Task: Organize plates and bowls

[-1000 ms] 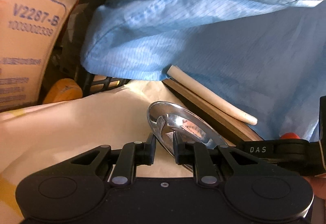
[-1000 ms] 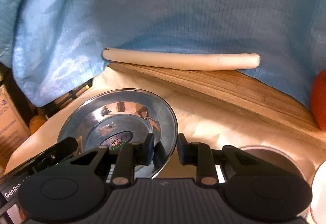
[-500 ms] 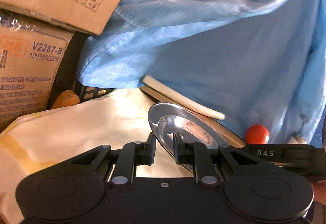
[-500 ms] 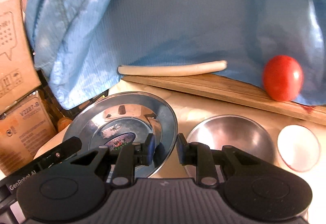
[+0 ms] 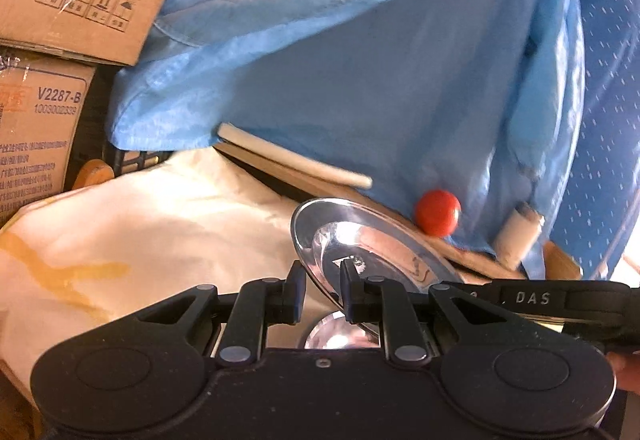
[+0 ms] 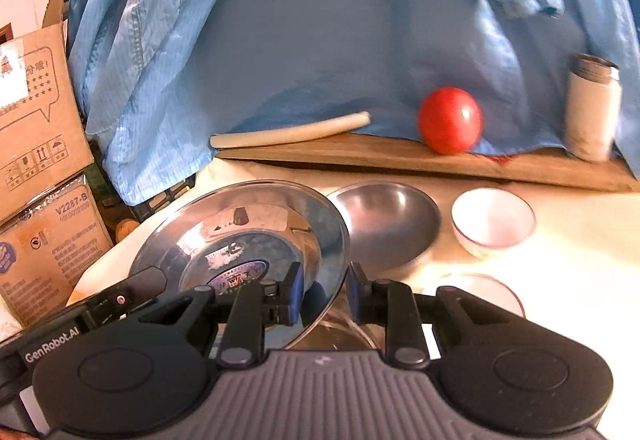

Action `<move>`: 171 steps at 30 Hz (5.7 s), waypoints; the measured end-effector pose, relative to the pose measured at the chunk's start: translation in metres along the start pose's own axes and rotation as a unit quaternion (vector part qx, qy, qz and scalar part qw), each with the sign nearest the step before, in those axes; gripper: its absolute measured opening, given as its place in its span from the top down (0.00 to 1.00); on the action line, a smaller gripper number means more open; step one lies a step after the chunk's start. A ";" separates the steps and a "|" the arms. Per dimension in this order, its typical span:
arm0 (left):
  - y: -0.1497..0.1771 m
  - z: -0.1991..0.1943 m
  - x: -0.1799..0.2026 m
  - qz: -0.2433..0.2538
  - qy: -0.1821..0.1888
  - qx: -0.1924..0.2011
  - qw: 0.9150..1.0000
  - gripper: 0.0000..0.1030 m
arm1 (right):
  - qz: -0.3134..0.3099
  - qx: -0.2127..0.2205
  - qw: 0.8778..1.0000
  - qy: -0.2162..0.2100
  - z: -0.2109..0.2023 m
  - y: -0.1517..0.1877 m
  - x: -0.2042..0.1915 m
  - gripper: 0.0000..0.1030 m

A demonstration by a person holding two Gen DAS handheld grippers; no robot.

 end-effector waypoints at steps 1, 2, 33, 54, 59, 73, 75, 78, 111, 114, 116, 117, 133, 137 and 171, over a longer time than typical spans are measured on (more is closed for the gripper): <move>0.003 -0.002 0.002 0.006 -0.001 -0.005 1.000 0.81 | 0.002 0.002 1.000 0.001 -0.005 0.005 0.001 0.75; 0.006 -0.004 0.004 0.010 -0.001 -0.009 1.000 0.81 | 0.004 0.004 1.000 0.003 -0.010 0.010 0.002 0.75; 0.047 0.002 0.014 0.099 -0.027 -0.077 0.992 0.78 | 0.036 -0.005 0.999 0.034 -0.027 0.077 0.009 0.75; 0.050 0.011 0.016 0.127 -0.046 -0.090 0.987 0.72 | -0.013 -0.013 0.998 0.052 -0.023 0.074 -0.004 0.73; 0.053 0.015 0.015 0.124 -0.051 -0.101 0.986 0.71 | -0.019 -0.017 0.998 0.051 -0.022 0.074 -0.005 0.74; 0.055 0.018 0.014 0.119 -0.054 -0.107 0.986 0.71 | -0.040 -0.005 0.997 0.069 -0.021 0.078 -0.011 0.73; 0.055 0.018 0.014 0.118 -0.053 -0.107 0.986 0.71 | -0.042 -0.003 0.997 0.070 -0.021 0.078 -0.012 0.73; 0.055 0.018 0.013 0.113 -0.050 -0.106 0.987 0.70 | -0.041 -0.002 0.997 0.068 -0.022 0.079 -0.012 0.71; 0.048 0.013 0.008 0.092 -0.040 -0.099 0.990 0.56 | -0.072 0.037 0.991 0.102 -0.032 0.080 -0.024 0.36; 0.044 0.012 0.007 0.082 -0.041 -0.094 0.991 0.40 | -0.066 0.046 0.991 0.105 -0.035 0.080 -0.020 0.22; 0.043 0.011 0.007 0.079 -0.042 -0.090 0.992 0.32 | -0.061 0.054 0.991 0.108 -0.037 0.079 -0.017 0.15; 0.042 0.010 0.007 0.077 -0.043 -0.087 0.992 0.25 | -0.058 0.057 0.991 0.110 -0.038 0.079 -0.015 0.13; 0.018 0.028 0.044 0.084 0.020 -0.056 0.995 0.01 | 0.060 0.107 0.978 0.171 -0.068 0.081 0.061 0.01; 0.020 0.046 0.069 0.119 0.074 -0.096 0.986 0.01 | 0.067 0.083 0.981 0.161 -0.070 0.080 0.085 0.01; 0.037 0.160 0.135 0.112 0.134 -0.306 0.936 0.38 | 0.063 0.007 0.992 0.105 -0.016 0.068 0.120 0.01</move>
Point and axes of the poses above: each gripper's, at about its wrist camera, not at the fingertips, and z roughly the way its jaws point, x to its right, y to its underside, the point moved 2 cm from there along z, roughly the way its jaws point, and after that the axes turned 6 degrees about -z, right-handed, at the moved point
